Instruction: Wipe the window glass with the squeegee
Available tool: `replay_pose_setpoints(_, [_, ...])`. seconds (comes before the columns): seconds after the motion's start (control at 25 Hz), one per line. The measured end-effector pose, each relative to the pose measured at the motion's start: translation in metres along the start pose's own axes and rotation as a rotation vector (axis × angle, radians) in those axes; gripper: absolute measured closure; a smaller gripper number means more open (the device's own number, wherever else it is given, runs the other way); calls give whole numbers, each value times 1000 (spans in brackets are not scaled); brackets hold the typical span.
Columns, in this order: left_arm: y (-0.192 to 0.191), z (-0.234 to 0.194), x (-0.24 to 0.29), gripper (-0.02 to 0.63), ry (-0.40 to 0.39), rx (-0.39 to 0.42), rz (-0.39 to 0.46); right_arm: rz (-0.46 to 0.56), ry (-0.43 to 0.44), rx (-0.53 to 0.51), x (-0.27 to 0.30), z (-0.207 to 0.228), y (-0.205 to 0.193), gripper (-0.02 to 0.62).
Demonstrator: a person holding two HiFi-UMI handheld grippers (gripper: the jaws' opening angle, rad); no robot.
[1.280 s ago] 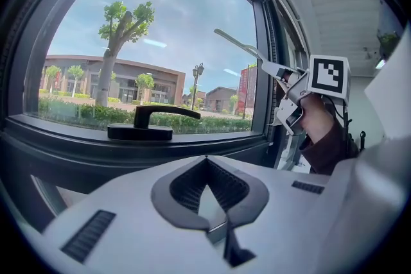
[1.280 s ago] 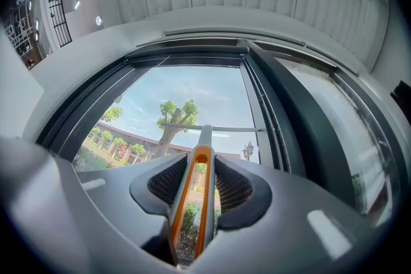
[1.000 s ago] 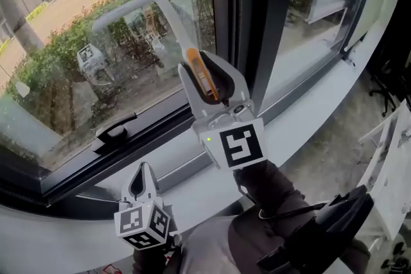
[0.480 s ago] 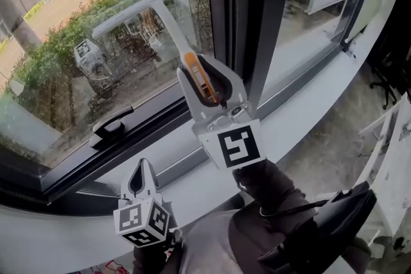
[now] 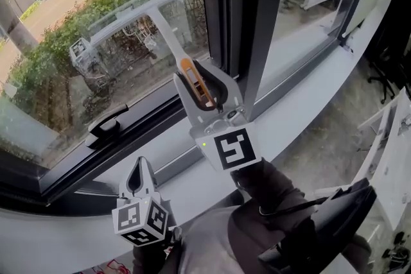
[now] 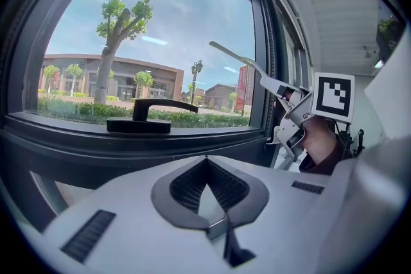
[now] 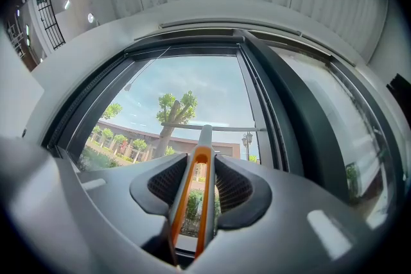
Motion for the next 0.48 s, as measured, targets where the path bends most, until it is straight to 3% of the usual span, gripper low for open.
replay_pose_setpoints(0.48, [-1,5,0,606,-2,5,-10,-29,2,19,-12,-1,-11,465])
Point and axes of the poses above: the fingertips, and each gripper's own axes: x forward along the fingers, z to its right, y out of its top, the point moved 10 cm from there along -x, backward along the fingers, and after that the axes turned 2 degrees about -x, right-handed, at the moved point
